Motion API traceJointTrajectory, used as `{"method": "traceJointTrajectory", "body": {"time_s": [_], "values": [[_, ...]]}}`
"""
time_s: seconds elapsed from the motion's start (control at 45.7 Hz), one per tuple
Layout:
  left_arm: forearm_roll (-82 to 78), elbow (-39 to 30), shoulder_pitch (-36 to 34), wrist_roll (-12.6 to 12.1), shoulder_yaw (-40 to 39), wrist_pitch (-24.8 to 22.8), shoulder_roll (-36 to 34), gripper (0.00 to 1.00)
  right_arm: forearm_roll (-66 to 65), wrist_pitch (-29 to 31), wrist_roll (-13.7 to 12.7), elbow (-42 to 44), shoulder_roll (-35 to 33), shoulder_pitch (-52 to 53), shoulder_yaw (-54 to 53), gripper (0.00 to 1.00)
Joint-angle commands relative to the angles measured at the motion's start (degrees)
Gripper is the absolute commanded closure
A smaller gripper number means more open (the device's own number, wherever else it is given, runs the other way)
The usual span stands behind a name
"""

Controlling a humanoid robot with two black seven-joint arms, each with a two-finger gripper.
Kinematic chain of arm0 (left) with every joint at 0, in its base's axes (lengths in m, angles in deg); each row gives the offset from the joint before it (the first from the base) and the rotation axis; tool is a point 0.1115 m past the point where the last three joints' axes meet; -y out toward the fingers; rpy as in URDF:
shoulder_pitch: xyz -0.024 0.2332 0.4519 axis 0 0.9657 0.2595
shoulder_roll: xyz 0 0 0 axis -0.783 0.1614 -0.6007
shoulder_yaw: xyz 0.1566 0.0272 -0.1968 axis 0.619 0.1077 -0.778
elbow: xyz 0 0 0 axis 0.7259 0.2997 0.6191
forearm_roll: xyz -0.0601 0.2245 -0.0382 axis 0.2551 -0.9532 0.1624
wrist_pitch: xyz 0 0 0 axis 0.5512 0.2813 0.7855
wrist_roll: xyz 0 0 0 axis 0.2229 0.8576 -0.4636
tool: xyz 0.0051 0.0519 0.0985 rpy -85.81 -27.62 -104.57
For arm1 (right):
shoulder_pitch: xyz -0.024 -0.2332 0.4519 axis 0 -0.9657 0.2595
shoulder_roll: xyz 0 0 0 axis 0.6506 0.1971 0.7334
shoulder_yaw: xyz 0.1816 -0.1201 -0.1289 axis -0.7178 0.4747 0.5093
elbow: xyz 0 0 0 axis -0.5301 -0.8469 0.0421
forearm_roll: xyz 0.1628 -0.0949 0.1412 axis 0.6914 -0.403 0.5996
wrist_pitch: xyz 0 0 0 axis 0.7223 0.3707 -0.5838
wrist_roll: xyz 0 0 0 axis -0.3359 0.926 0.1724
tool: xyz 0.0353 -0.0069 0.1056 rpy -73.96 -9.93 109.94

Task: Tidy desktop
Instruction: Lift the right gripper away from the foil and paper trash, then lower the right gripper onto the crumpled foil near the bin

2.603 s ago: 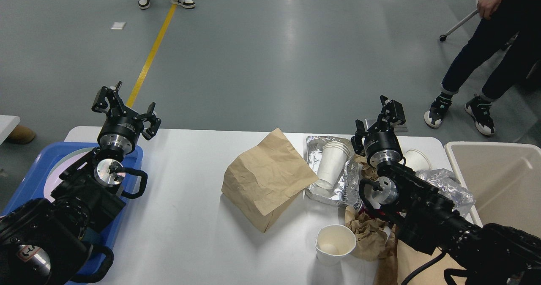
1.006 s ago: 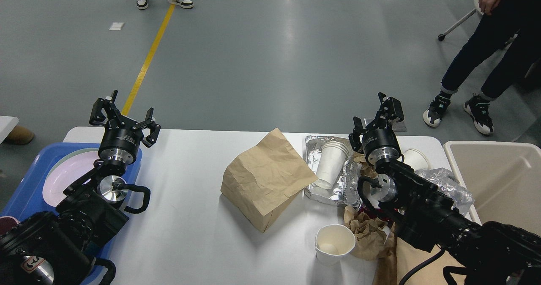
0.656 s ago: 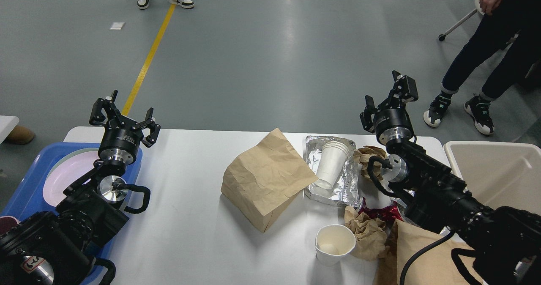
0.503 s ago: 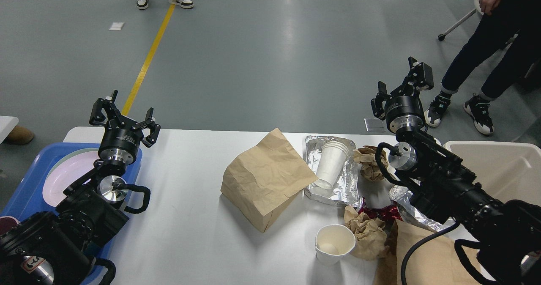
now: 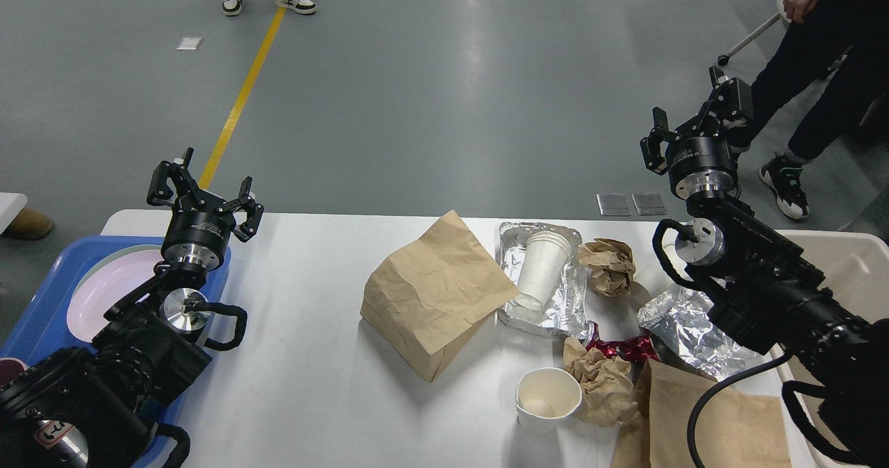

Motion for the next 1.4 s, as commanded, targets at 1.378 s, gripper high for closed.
{"method": "traceJointTrajectory", "body": {"time_s": [1.378], "values": [[0.0, 0.0, 0.0, 0.0, 0.0, -0.1, 0.0, 0.03, 1.5, 37.4, -27.4, -26.0, -6.5, 52.1, 113.9, 0.00]]}}
